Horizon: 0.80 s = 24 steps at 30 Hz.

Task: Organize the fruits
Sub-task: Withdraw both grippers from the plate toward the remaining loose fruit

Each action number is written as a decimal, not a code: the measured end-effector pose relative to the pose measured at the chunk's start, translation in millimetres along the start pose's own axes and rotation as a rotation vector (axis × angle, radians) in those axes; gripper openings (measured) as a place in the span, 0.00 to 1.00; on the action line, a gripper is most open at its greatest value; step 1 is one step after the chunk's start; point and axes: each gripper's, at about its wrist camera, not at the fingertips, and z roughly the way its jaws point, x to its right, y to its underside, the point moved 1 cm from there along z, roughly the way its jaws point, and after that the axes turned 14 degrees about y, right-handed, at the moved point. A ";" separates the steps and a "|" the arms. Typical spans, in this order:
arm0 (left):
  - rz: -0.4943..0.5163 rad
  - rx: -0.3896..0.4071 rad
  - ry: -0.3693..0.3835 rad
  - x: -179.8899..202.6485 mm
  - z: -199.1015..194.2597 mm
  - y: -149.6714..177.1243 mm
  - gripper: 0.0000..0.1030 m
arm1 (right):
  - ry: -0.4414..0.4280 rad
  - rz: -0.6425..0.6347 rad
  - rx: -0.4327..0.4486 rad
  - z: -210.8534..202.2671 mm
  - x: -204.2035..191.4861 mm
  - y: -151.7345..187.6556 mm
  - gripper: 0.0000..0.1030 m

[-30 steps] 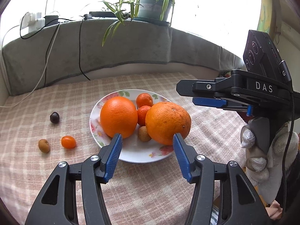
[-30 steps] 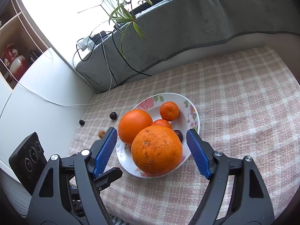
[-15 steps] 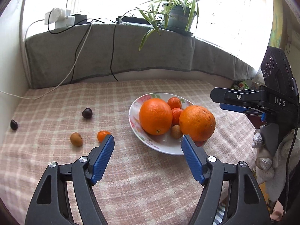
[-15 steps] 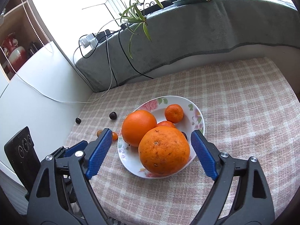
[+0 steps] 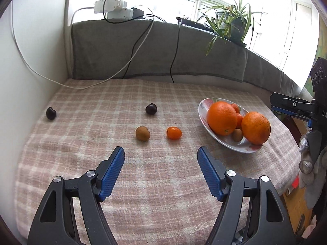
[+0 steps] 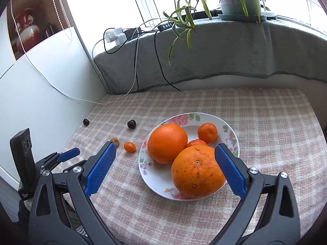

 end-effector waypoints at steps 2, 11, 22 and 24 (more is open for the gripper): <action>-0.006 0.002 -0.010 -5.2 -1.8 1.3 0.72 | -0.004 -0.013 0.003 0.9 -5.3 -1.5 0.96; -0.026 0.004 -0.033 -16.6 -2.7 4.1 0.72 | -0.032 -0.085 0.008 5.0 -32.5 -12.6 0.96; -0.019 0.005 -0.088 -21.4 -3.6 3.9 0.72 | 0.022 -0.162 0.041 15.2 -55.2 -23.1 0.96; -0.019 0.006 -0.097 -22.4 -3.7 3.8 0.72 | 0.024 -0.167 0.036 18.2 -57.6 -23.9 0.96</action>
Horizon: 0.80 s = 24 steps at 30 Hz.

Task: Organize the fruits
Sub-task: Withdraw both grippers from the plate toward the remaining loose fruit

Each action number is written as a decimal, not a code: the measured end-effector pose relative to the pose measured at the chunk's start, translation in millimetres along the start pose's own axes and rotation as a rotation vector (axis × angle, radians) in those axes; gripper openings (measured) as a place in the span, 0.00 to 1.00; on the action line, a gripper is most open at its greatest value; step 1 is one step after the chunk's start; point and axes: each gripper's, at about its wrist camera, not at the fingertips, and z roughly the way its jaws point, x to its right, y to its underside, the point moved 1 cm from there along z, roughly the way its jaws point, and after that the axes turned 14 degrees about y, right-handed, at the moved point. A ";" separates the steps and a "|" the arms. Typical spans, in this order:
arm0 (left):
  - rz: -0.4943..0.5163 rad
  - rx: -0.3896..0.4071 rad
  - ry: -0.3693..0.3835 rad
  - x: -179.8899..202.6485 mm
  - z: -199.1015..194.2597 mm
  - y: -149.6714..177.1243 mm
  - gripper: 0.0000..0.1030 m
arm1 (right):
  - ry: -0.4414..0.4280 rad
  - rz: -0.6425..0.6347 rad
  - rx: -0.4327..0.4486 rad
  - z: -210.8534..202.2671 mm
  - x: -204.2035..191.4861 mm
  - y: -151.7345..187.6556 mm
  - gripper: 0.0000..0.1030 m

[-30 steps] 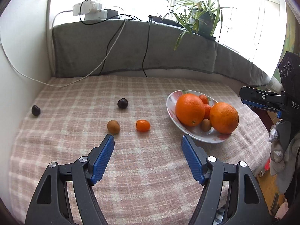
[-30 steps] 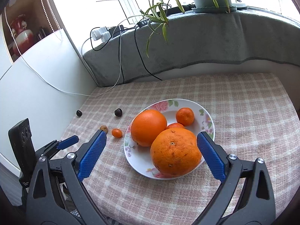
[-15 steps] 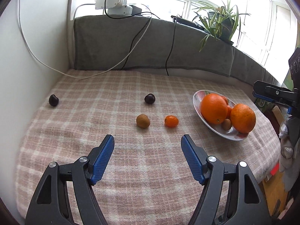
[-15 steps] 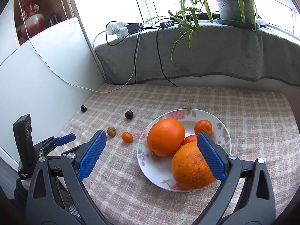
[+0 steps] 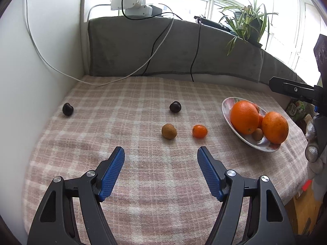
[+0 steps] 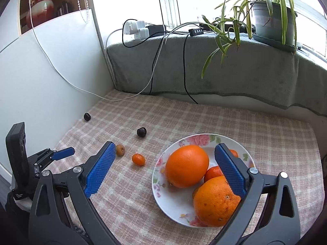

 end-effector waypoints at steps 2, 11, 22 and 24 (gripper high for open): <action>-0.003 0.000 -0.005 -1.6 0.2 -0.3 0.72 | 0.006 -0.006 -0.007 2.9 -2.0 -0.7 0.96; -0.016 -0.007 0.018 -4.7 5.5 -0.6 0.72 | -0.038 -0.044 -0.063 17.4 -19.9 -8.3 0.96; -0.038 -0.022 0.095 -8.8 22.8 -12.1 0.62 | -0.134 -0.027 -0.188 59.0 -48.7 -27.1 0.87; -0.045 -0.025 0.113 -9.1 26.2 -14.7 0.61 | -0.147 -0.023 -0.212 67.6 -53.1 -27.7 0.87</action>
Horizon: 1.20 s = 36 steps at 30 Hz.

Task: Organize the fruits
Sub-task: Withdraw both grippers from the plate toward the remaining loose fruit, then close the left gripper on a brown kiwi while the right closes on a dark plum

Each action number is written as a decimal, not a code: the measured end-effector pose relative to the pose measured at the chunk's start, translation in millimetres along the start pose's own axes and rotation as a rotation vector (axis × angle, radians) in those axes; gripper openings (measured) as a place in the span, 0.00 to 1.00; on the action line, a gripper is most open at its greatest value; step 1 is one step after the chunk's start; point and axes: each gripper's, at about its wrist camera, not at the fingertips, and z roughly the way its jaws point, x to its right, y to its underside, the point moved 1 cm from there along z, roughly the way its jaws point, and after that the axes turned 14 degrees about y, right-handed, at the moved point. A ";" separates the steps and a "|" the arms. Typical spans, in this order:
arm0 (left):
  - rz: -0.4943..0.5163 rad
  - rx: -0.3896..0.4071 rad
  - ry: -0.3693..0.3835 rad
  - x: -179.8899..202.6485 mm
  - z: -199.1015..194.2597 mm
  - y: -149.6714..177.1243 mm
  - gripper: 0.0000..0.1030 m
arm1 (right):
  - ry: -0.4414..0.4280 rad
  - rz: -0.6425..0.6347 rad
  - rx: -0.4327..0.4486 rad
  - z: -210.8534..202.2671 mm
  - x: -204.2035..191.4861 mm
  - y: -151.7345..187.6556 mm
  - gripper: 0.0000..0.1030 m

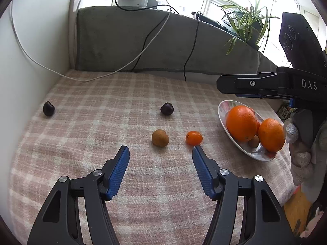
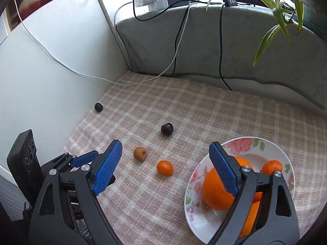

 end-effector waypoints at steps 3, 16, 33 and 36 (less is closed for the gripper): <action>-0.018 -0.007 0.025 -2.8 7.7 -5.0 0.53 | -0.008 0.011 -0.032 12.4 -3.9 -3.1 0.84; -0.050 -0.054 0.056 -13.1 42.5 -13.4 0.41 | -0.054 0.093 -0.193 73.2 -12.9 -22.5 0.52; -0.053 -0.096 0.044 -22.1 67.7 -16.2 0.39 | 0.022 0.049 -0.256 115.3 -33.4 -28.7 0.46; -0.053 -0.108 0.038 -24.4 73.0 -16.6 0.36 | 0.026 0.042 -0.262 118.9 -35.1 -28.0 0.45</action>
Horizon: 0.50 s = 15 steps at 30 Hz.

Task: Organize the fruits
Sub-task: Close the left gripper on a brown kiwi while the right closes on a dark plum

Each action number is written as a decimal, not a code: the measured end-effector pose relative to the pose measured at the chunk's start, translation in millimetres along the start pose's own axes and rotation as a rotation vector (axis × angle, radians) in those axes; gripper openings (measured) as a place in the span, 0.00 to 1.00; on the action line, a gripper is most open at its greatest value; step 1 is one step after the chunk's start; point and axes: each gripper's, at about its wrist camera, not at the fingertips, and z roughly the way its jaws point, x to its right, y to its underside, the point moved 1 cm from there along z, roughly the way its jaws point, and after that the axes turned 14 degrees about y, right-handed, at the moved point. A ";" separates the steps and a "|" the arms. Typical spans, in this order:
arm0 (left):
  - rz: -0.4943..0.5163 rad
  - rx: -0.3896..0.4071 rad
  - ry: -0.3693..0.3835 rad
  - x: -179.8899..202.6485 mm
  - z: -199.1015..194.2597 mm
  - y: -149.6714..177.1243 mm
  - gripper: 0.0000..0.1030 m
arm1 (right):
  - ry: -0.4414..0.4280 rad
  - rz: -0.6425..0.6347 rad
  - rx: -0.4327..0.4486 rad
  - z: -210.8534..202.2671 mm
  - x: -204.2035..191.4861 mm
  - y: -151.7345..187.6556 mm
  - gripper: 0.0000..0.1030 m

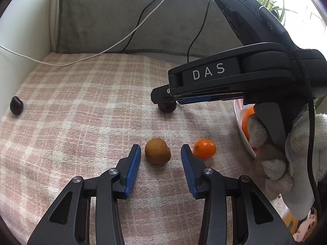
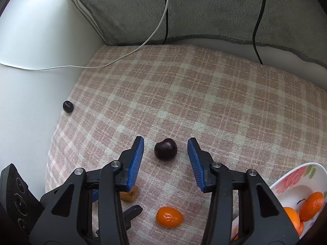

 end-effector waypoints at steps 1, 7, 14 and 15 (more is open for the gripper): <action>0.001 -0.004 -0.004 -0.4 1.5 -0.3 0.36 | 0.001 -0.001 -0.002 1.3 -0.2 -0.1 0.42; 0.006 -0.016 -0.019 -3.8 7.7 -1.8 0.30 | 0.007 -0.004 -0.006 5.3 -2.8 0.2 0.39; 0.008 -0.014 -0.018 -9.3 11.0 -4.6 0.24 | 0.015 -0.022 -0.006 7.8 -6.2 0.5 0.28; 0.010 -0.014 -0.020 -9.0 10.5 -4.3 0.24 | 0.009 -0.021 -0.008 8.1 -6.4 0.6 0.26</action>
